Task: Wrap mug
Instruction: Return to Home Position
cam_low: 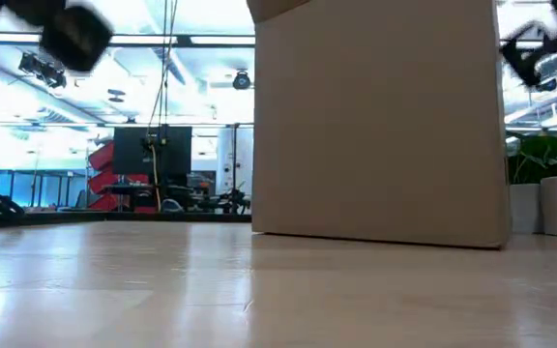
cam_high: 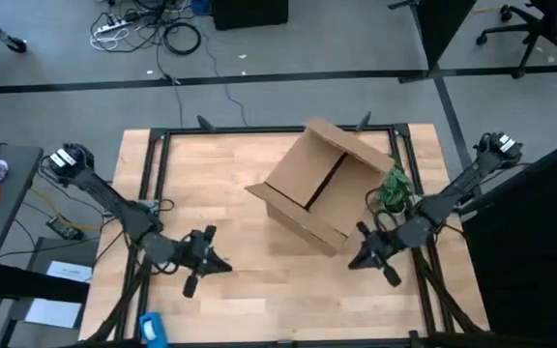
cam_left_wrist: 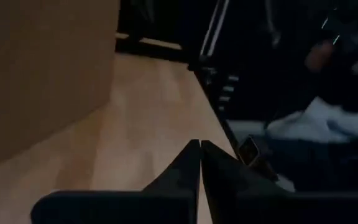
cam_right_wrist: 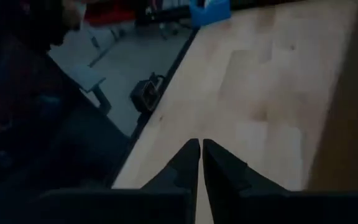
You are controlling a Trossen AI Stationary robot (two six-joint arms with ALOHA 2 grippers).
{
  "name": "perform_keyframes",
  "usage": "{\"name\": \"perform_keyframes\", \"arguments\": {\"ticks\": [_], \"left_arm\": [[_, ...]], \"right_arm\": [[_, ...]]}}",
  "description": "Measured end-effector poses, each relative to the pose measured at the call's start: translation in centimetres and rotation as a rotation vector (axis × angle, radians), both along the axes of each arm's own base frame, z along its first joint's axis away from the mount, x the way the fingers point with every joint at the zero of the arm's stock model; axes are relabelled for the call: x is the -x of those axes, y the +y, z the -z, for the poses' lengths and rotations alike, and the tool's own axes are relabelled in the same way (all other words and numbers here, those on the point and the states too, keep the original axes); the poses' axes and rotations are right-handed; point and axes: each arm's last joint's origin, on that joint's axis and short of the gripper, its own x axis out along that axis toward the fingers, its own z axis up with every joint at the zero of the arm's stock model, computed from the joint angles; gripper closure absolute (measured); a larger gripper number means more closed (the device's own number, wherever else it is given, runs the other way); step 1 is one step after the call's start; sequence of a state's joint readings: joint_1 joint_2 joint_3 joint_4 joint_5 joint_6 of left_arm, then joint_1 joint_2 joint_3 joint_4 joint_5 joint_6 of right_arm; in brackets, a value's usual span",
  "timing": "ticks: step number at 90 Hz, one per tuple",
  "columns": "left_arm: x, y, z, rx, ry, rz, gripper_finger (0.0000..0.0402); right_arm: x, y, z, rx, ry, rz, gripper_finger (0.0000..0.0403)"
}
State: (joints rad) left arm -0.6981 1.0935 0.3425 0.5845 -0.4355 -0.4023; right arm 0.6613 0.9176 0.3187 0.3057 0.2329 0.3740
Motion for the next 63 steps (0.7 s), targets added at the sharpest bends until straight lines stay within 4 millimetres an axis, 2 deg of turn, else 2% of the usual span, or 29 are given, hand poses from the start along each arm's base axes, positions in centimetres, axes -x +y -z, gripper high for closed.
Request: {"name": "perform_keyframes", "arguments": {"ticks": [13,22,30,39,51,60,63], "left_arm": [[1.3,2.8,3.3,0.094,-0.044,-0.119,0.0402],[2.1,4.1,4.5,0.162,-0.054,-0.17,0.0402],[2.9,4.7,5.6,0.182,-0.032,-0.174,0.0402],[3.2,4.8,6.0,0.177,-0.023,-0.171,0.0402],[3.3,4.7,6.7,0.08,0.029,-0.145,0.0402],[3.4,4.8,7.4,0.024,0.091,-0.15,0.0402],[3.4,4.9,7.5,0.019,0.096,-0.153,0.0402]], "right_arm": [[-1.2,-2.9,3.9,-0.067,-0.055,0.246,0.0403],[-2.8,-4.7,5.0,-0.098,-0.082,0.321,0.0403],[-4.5,-5.5,5.7,-0.084,-0.102,0.261,0.0403],[-5.5,-5.5,5.9,-0.12,-0.179,0.061,0.0403],[-4.3,-5.8,6.2,-0.132,-0.25,-0.012,0.0403],[-1.9,-6.6,6.7,-0.116,-0.27,0.062,0.0403],[-1.8,-6.8,6.4,-0.118,-0.291,0.087,0.0403]]}}
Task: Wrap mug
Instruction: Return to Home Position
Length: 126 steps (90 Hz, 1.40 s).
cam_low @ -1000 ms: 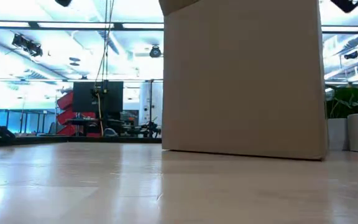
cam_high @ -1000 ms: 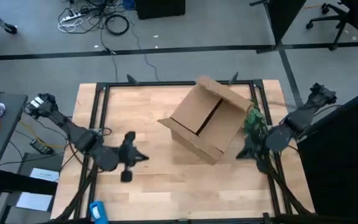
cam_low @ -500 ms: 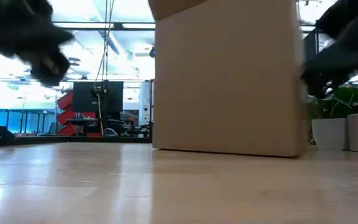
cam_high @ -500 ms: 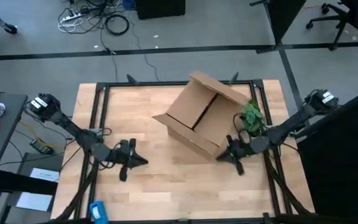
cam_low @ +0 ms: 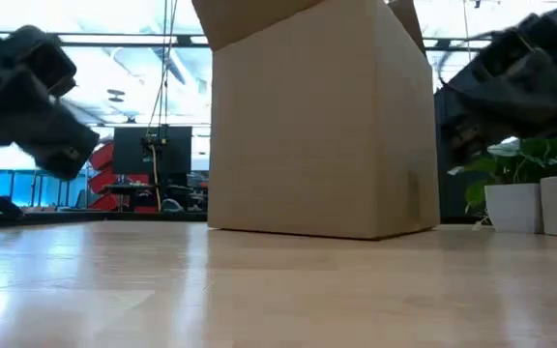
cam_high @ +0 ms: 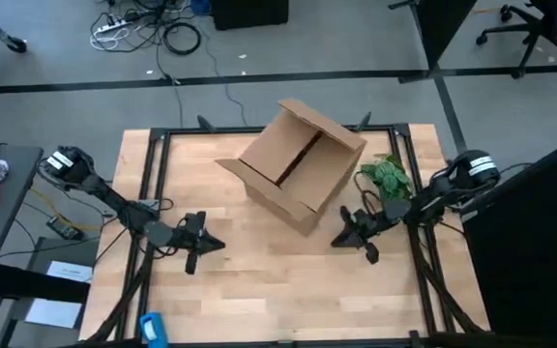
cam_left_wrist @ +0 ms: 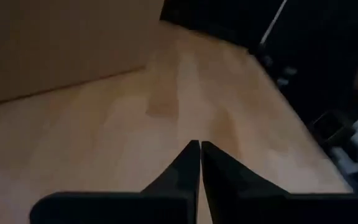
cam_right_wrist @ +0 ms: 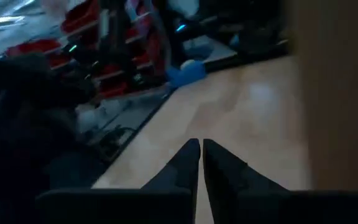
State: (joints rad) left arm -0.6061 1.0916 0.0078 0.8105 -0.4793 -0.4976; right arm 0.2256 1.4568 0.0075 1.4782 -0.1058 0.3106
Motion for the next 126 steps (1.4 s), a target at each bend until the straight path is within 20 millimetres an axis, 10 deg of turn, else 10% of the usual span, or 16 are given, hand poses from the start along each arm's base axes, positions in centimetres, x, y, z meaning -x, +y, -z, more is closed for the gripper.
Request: {"name": "perform_keyframes", "arguments": {"ticks": [79,126], "left_arm": [[-1.8,4.5,0.4,-0.057,0.057,-0.098,0.0402],[-2.0,7.5,-0.8,-0.217,-0.034,-0.043,0.0402]], "right_arm": [[7.4,-4.0,-3.8,0.322,-0.105,0.206,0.0403],[6.9,-4.4,-3.6,0.241,-0.03,0.299,0.0403]]}}
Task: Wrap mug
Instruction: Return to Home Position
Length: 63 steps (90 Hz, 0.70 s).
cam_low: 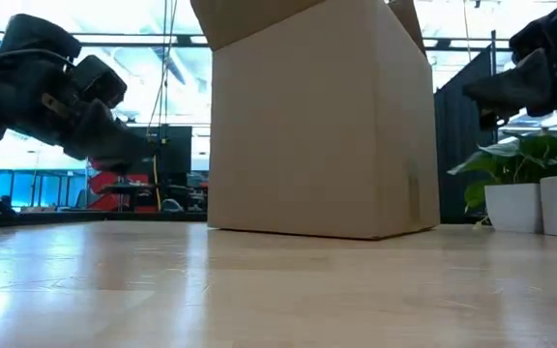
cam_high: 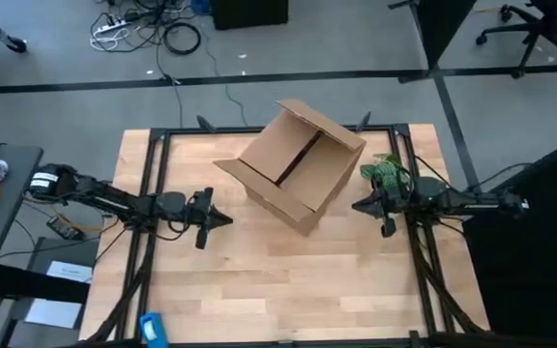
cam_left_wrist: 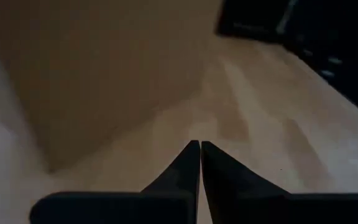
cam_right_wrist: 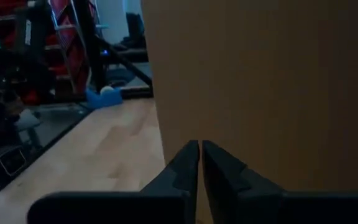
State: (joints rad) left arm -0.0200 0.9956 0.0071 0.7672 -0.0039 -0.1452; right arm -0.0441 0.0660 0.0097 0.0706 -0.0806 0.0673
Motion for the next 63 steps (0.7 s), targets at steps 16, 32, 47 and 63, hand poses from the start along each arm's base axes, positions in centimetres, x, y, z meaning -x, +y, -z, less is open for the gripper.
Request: {"name": "perform_keyframes", "arguments": {"ticks": [16,32,47,63], "left_arm": [[0.9,0.7,-2.3,-0.073,-0.17,0.046,0.0402],[2.7,1.4,-3.6,-0.013,-0.238,0.194,0.0402],[4.2,2.3,-3.8,-0.03,-0.24,-0.022,0.0402],[4.9,2.3,-4.1,0.035,-0.274,-0.085,0.0402]], "right_arm": [[0.0,0.0,0.0,0.0,0.0,0.001,0.0403],[0.0,0.0,-0.1,0.0,-0.007,0.002,0.0402],[0.0,0.0,-0.1,0.0,-0.009,0.001,0.0402],[0.0,0.0,-0.1,-0.001,-0.013,0.001,0.0401]]}}
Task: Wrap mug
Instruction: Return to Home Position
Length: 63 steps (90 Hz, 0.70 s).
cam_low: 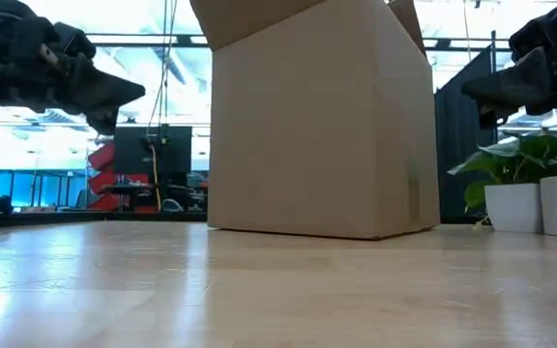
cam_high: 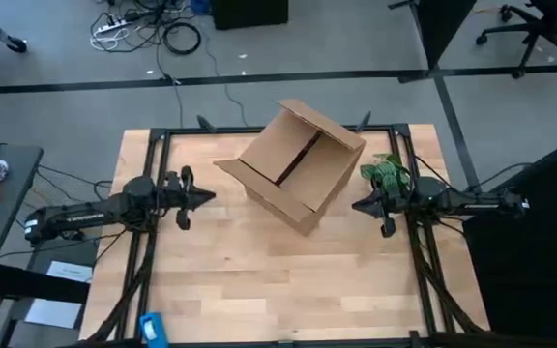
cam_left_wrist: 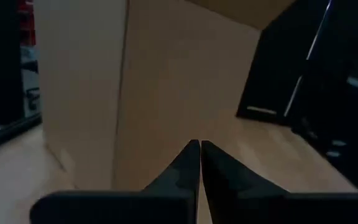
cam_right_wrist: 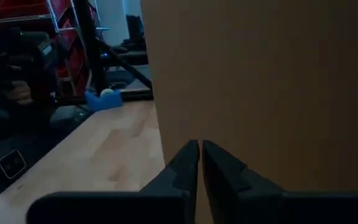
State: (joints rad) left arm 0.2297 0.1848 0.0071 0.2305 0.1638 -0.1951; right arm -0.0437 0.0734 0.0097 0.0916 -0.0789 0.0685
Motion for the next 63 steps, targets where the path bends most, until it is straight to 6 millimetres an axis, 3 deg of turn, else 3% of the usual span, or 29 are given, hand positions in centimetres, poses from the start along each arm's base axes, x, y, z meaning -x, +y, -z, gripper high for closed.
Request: {"name": "perform_keyframes", "arguments": {"ticks": [63], "left_arm": [[0.03,0.0,-0.59,-0.02,-0.059,-0.003,0.0402]], "right_arm": [[0.0,0.0,-0.06,0.0,-0.005,-0.001,0.0401]]}}
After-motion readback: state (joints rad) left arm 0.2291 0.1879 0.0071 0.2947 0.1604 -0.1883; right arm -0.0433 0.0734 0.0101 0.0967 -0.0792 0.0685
